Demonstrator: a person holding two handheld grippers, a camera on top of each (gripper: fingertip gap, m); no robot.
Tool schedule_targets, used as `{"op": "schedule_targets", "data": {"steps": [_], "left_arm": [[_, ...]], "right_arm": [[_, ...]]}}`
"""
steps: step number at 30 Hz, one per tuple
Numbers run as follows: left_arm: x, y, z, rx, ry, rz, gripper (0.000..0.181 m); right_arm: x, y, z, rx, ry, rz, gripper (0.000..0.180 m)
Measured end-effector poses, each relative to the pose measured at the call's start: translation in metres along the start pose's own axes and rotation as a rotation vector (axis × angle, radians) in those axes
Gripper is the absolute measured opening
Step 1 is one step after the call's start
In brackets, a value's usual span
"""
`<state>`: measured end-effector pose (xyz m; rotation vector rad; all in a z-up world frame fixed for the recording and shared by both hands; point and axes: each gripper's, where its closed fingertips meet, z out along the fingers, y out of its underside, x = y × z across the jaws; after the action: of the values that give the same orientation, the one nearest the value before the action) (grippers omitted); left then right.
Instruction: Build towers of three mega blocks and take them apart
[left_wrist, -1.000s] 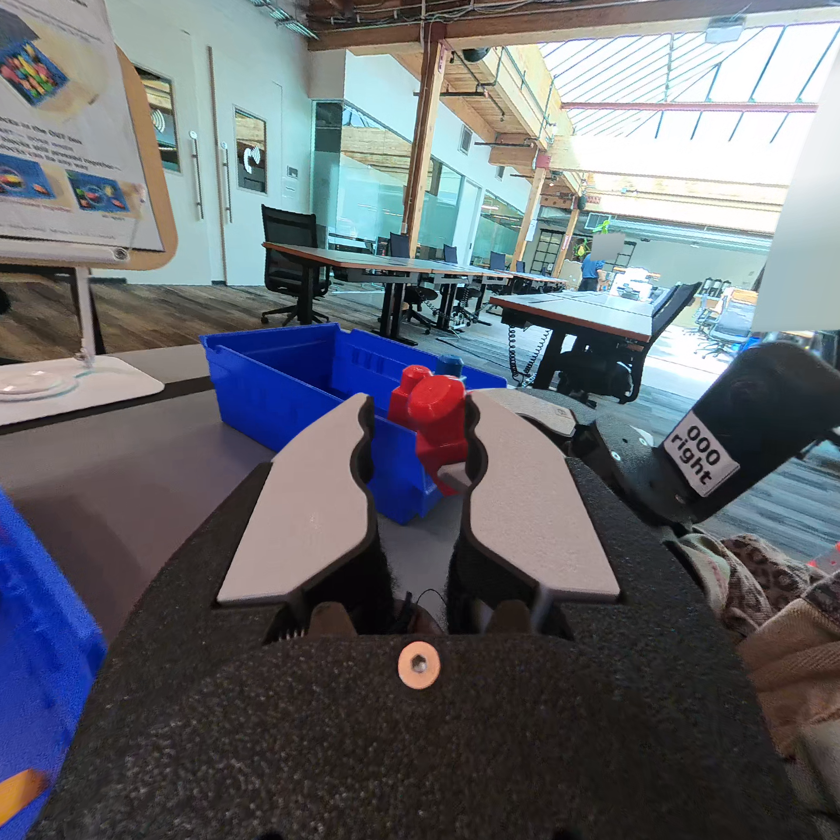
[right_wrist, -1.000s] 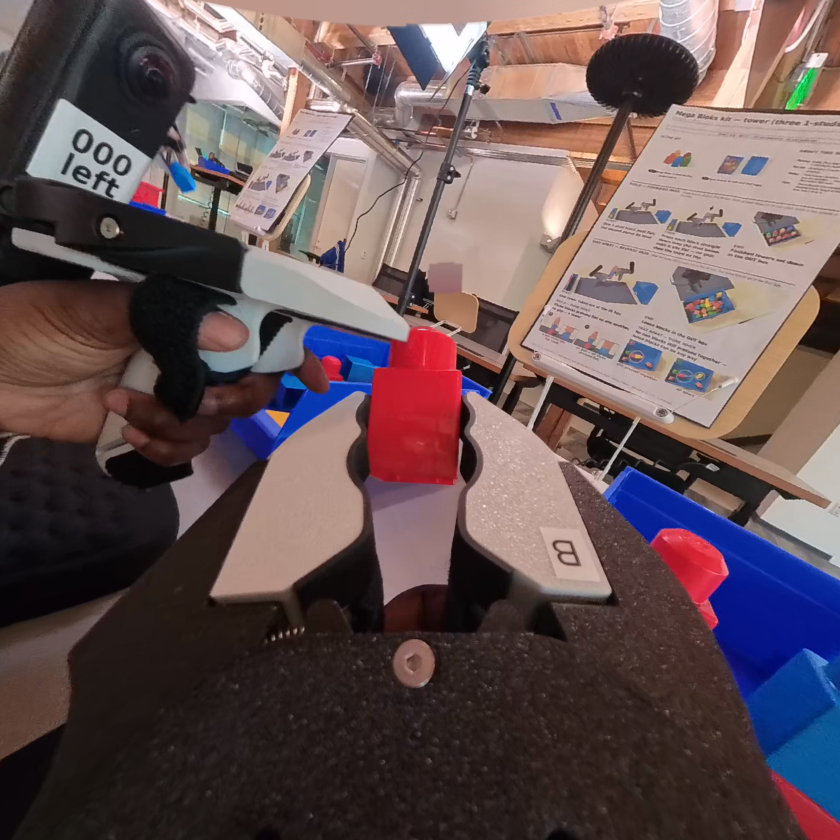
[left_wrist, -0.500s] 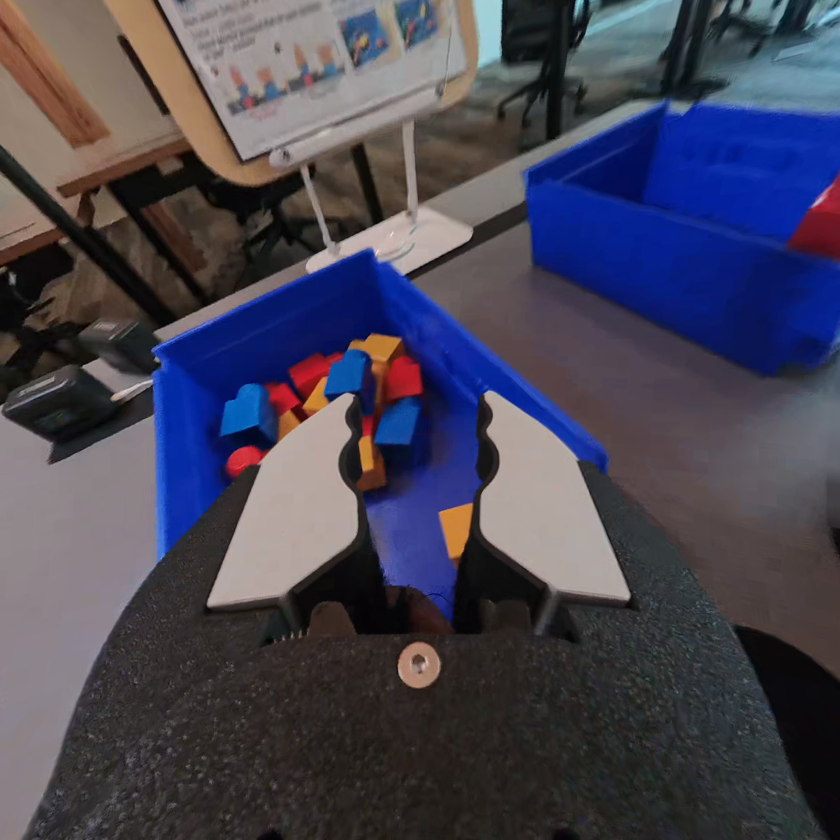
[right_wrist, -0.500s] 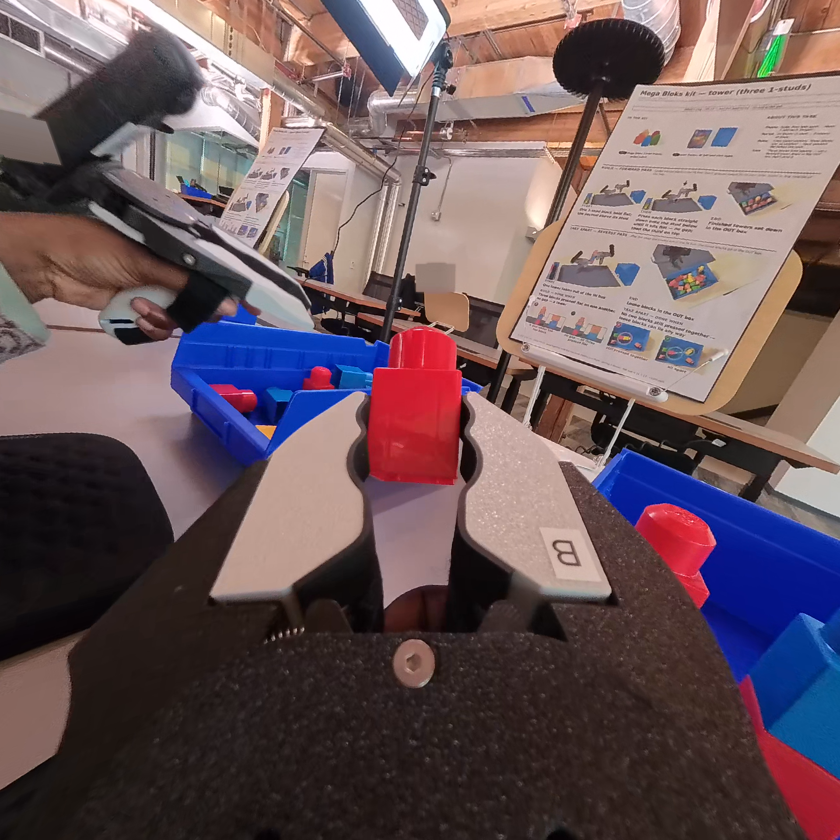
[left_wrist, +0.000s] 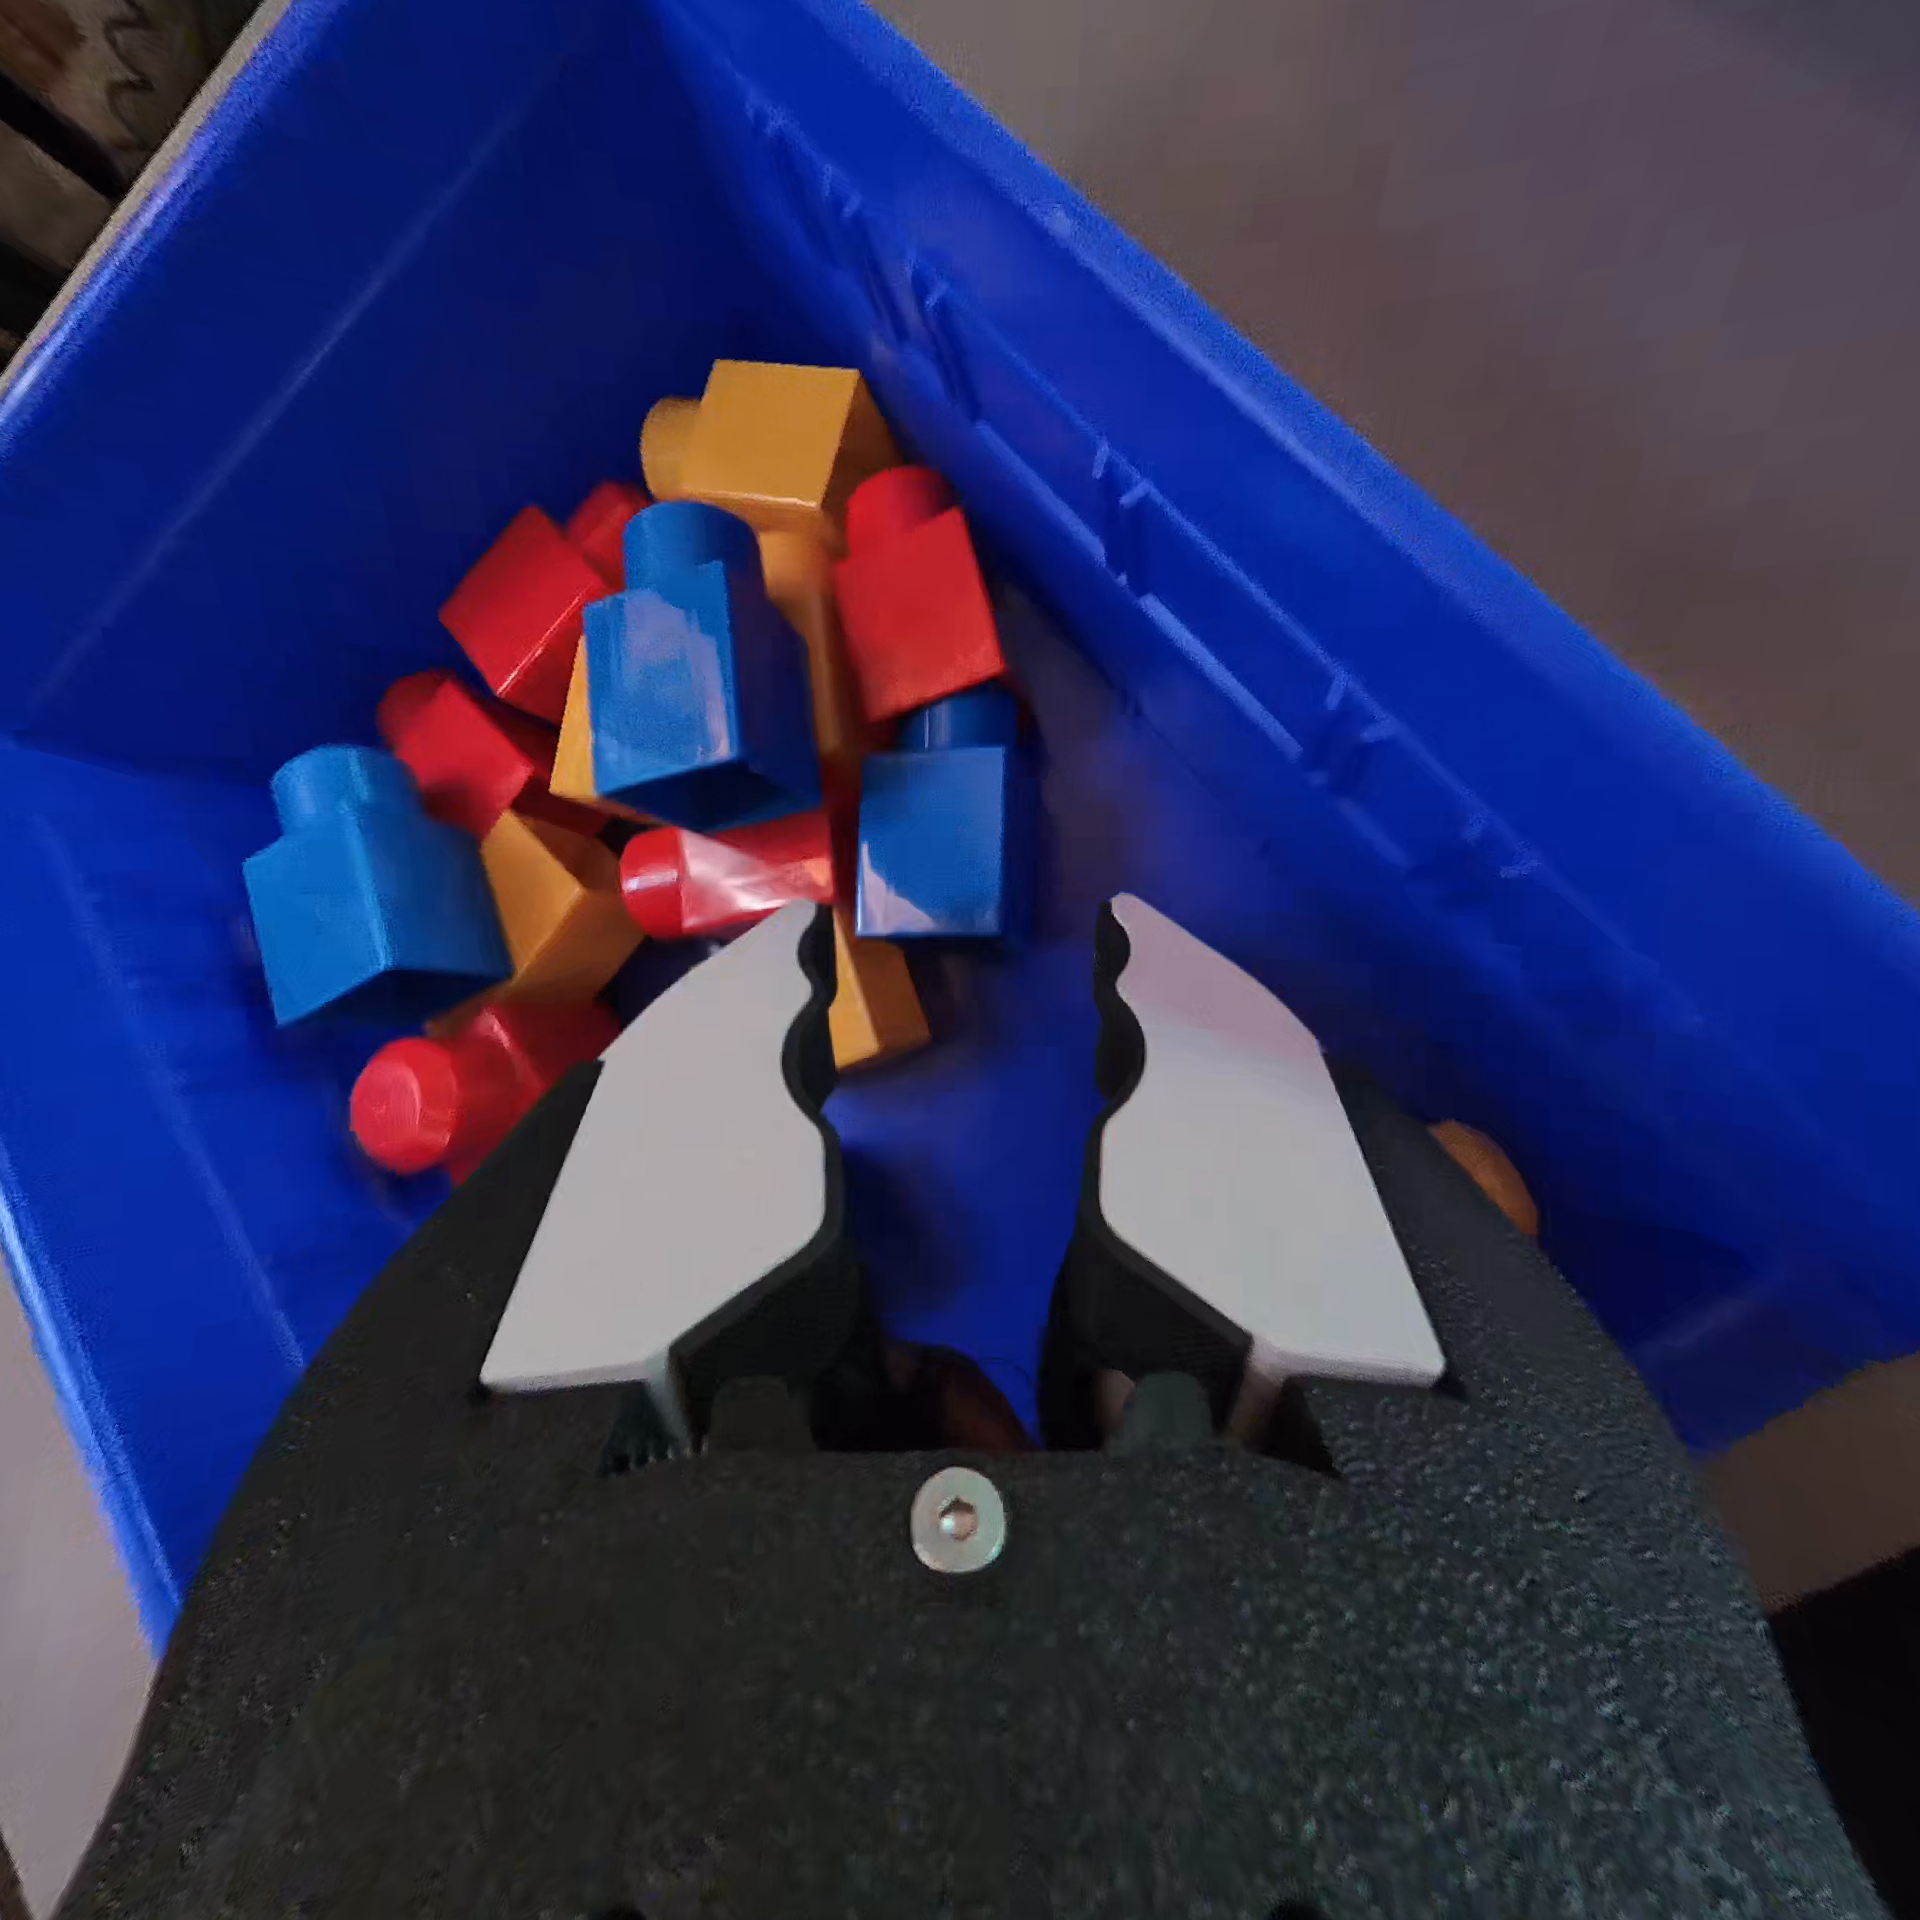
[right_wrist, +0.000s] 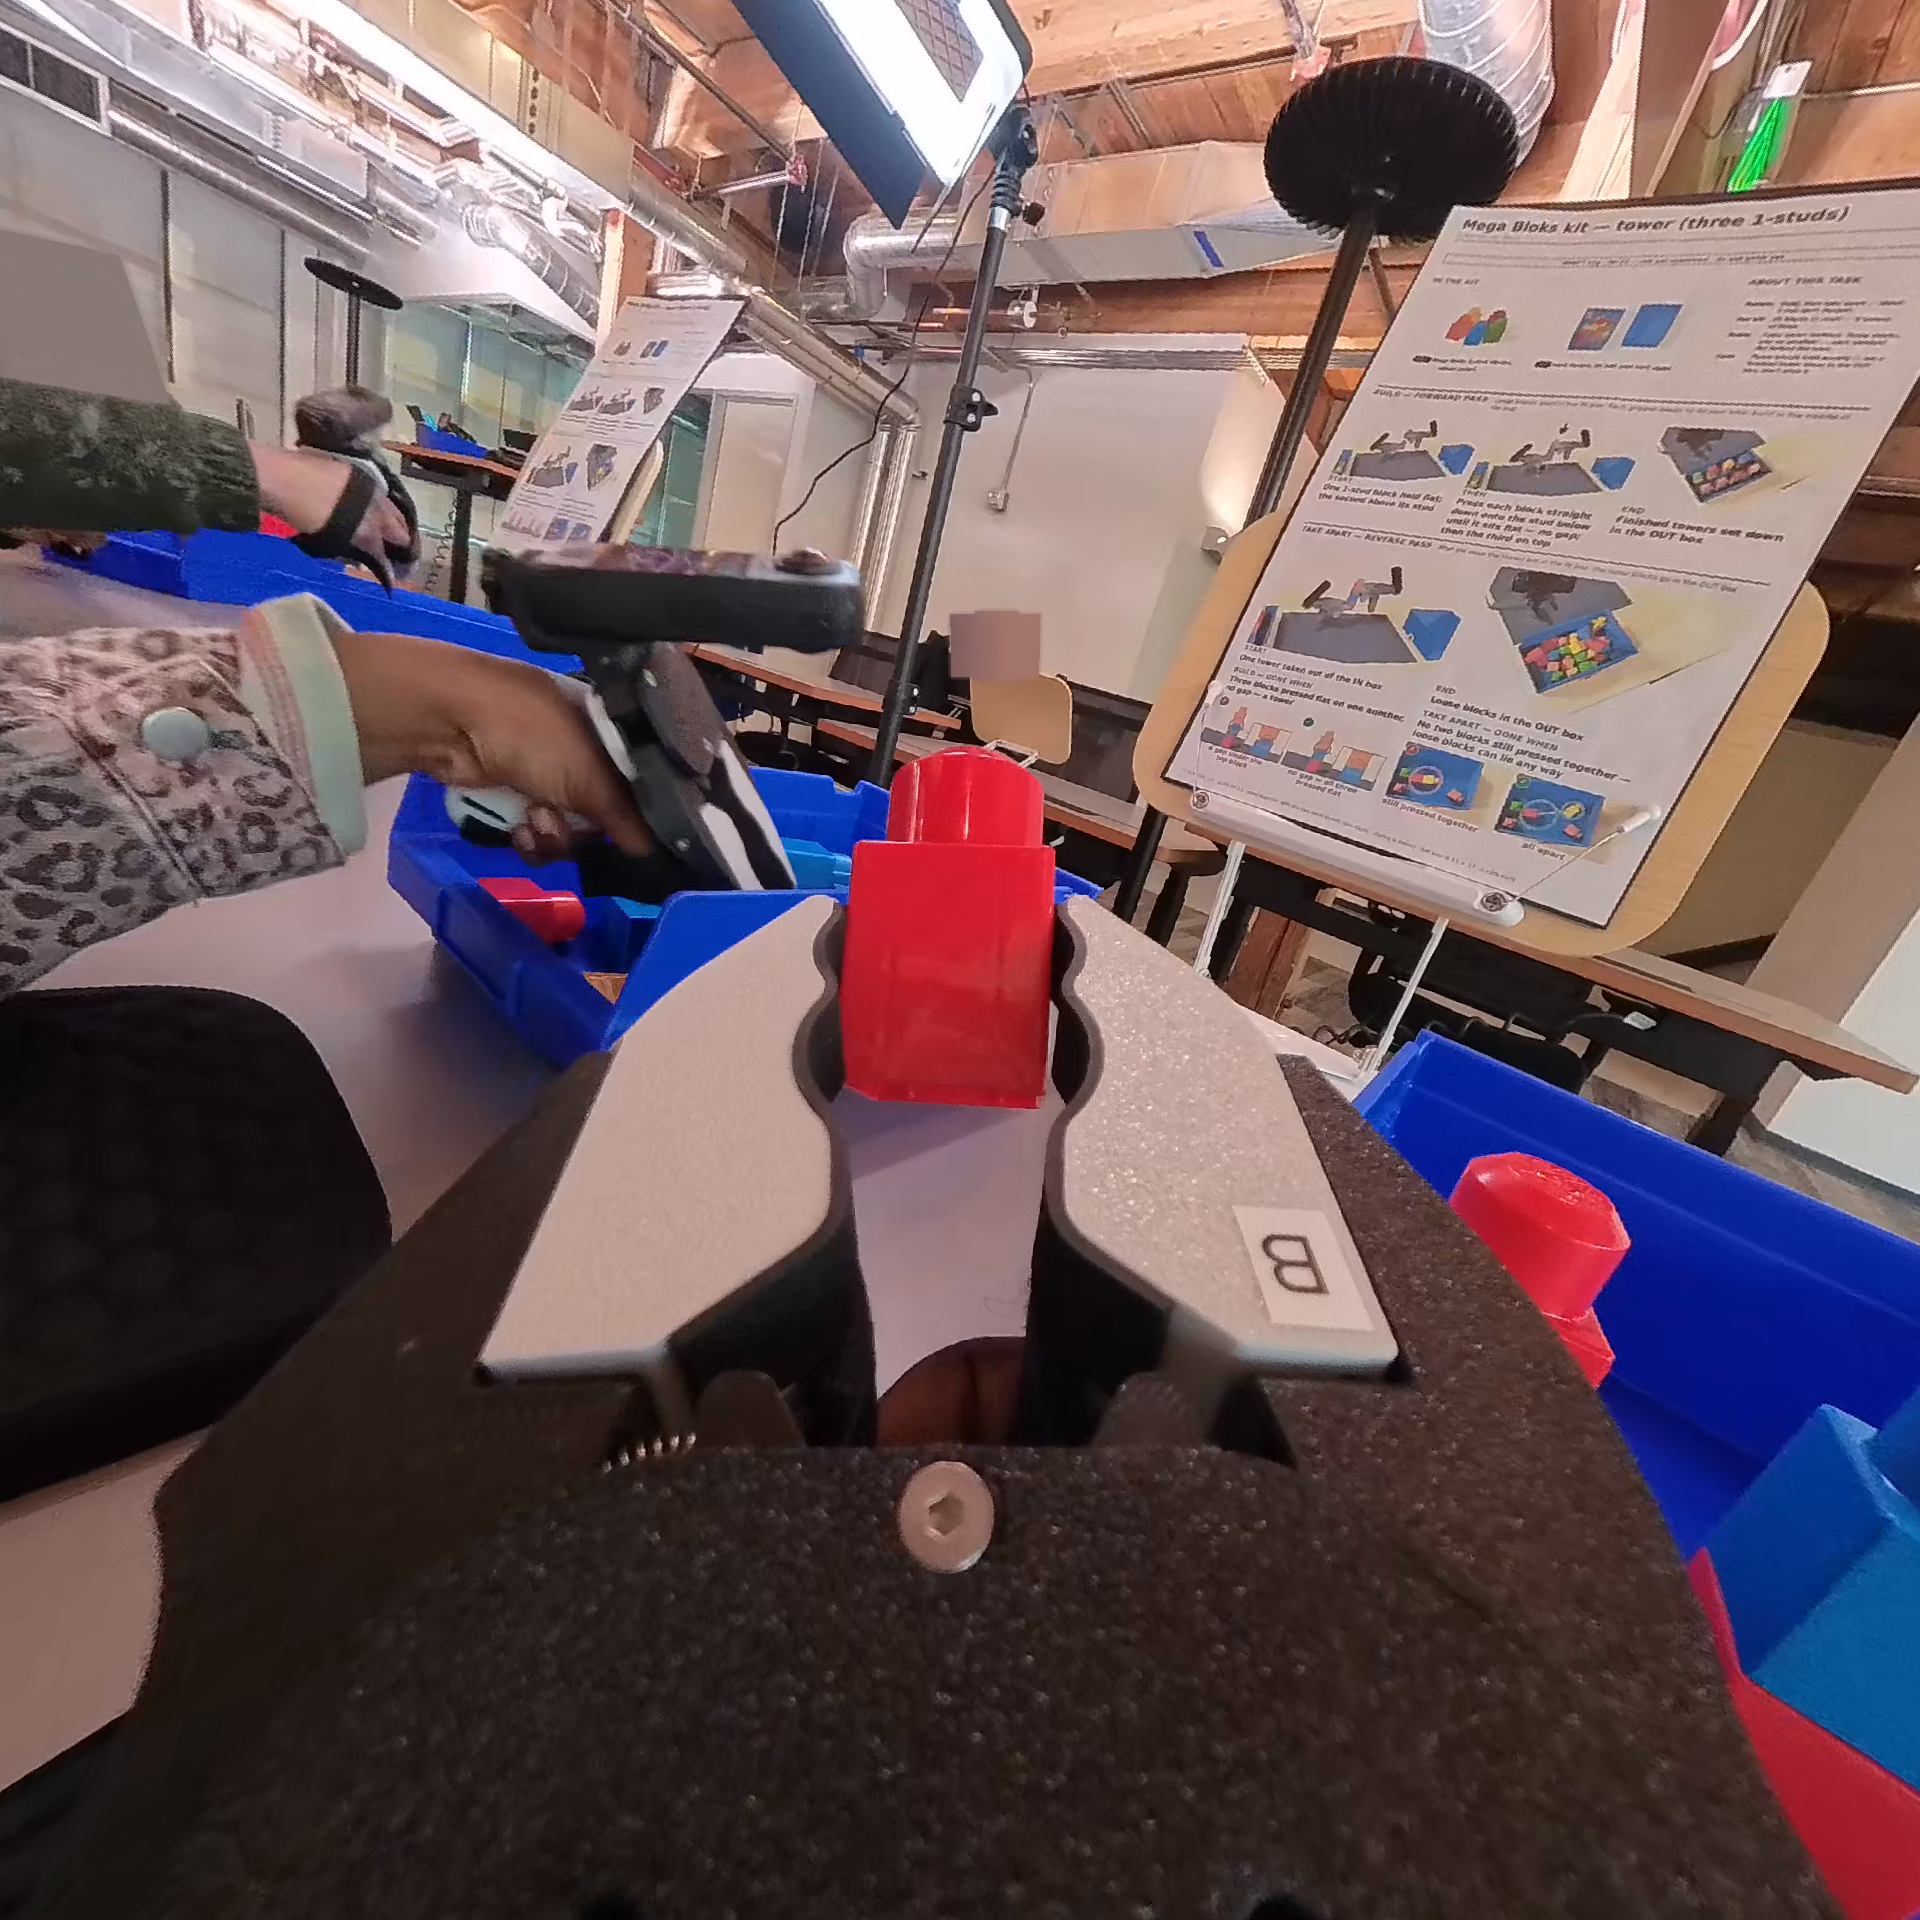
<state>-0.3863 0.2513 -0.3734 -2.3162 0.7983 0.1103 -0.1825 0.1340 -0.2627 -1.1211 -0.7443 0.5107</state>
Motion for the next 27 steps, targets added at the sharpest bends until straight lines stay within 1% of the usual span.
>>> {"op": "schedule_targets", "data": {"steps": [4, 6, 7, 8, 11, 13, 16, 18, 19, 21, 24, 27], "left_arm": [[0.004, -0.004, 0.022, -0.080, 0.014, 0.075, 0.047], [-0.003, -0.004, 0.033, -0.112, -0.038, 0.109, 0.050], [-0.008, -0.003, 0.036, -0.122, -0.074, 0.125, 0.043], [-0.008, -0.004, 0.037, -0.121, -0.078, 0.129, 0.043], [-0.008, -0.003, 0.035, -0.124, -0.073, 0.098, 0.042], [-0.007, -0.002, 0.029, -0.090, -0.041, 0.028, 0.040], [-0.015, -0.015, 0.003, 0.099, -0.036, -0.127, 0.039], [-0.020, -0.032, -0.027, 0.316, -0.011, -0.276, 0.039], [-0.017, -0.041, -0.044, 0.433, 0.046, -0.356, 0.039], [-0.009, -0.059, -0.078, 0.687, 0.197, -0.528, 0.038], [0.010, -0.085, -0.137, 1.095, 0.549, -0.776, 0.038], [0.034, -0.097, -0.174, 1.362, 0.854, -0.990, 0.038]], "right_arm": [[0.001, 0.000, 0.000, 0.000, 0.002, 0.004, 0.036], [0.001, 0.000, 0.000, -0.002, 0.002, 0.005, 0.036], [0.000, 0.001, 0.000, -0.005, 0.001, 0.005, 0.036], [0.000, 0.001, 0.000, -0.007, 0.000, 0.004, 0.036], [-0.001, 0.001, 0.000, -0.009, -0.003, 0.002, 0.036], [-0.002, 0.001, 0.000, -0.011, -0.010, 0.005, 0.036], [-0.003, 0.000, 0.000, -0.011, -0.013, 0.003, 0.036], [-0.004, 0.001, 0.001, -0.014, -0.017, 0.003, 0.036], [-0.005, 0.001, 0.001, -0.015, -0.020, 0.003, 0.036], [-0.006, 0.001, 0.001, -0.017, -0.025, 0.001, 0.036], [-0.008, 0.000, 0.002, -0.011, -0.039, 0.022, 0.036], [-0.012, -0.006, 0.003, 0.018, -0.073, 0.114, 0.036]]}}
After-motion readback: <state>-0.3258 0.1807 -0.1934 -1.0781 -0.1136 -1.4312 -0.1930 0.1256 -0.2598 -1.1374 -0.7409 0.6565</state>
